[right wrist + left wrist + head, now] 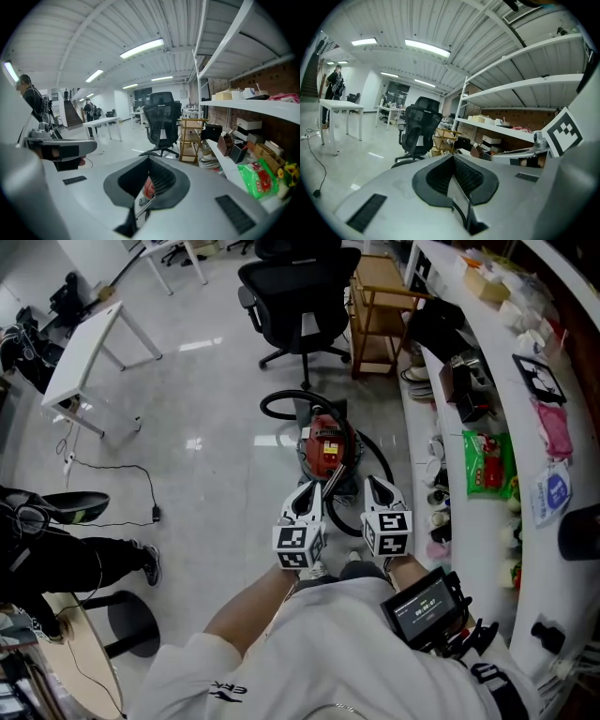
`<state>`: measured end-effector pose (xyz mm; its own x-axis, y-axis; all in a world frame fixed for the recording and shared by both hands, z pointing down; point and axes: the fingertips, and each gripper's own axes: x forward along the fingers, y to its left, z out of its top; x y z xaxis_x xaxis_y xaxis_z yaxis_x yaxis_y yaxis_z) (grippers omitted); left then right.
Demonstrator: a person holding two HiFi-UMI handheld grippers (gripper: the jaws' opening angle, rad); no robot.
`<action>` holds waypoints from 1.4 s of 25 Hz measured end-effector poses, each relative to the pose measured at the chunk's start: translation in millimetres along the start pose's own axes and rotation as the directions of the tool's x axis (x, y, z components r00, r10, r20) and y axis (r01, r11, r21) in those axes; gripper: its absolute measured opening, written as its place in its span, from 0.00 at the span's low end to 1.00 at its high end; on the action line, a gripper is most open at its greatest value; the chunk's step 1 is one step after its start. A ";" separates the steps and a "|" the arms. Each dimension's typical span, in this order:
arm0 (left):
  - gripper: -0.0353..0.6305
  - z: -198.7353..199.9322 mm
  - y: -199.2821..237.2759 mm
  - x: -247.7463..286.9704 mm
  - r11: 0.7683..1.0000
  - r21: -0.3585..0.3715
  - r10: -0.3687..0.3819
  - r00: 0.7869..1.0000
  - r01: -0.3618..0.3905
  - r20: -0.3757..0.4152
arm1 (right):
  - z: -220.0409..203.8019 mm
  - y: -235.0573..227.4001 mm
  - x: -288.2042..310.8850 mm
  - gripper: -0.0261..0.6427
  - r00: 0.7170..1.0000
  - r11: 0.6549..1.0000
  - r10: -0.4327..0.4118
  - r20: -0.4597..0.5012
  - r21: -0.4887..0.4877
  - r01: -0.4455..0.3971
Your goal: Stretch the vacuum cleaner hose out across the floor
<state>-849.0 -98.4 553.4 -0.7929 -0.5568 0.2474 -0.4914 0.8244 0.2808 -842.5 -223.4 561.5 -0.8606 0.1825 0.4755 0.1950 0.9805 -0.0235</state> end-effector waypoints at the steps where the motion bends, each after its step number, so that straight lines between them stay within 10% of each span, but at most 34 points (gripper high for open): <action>1: 0.06 -2.0 4.6 2.7 1.000 -0.002 0.000 1.000 0.000 -0.007 | -1.4 0.2 5.5 0.04 1.000 1.000 -0.003 -0.010 0.001 0.003; 35: 0.06 -163.3 87.0 285.9 0.999 0.035 0.043 0.935 -0.032 -0.353 | -105.6 -119.6 312.7 0.04 0.934 0.978 0.206 -0.293 0.049 -0.201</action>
<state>-1059.6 -202.4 799.9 -0.6348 -0.5210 0.5705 -0.4779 0.8450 0.2399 -1085.2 -291.3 805.9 -0.6253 0.3513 0.6968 0.3407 0.9262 -0.1612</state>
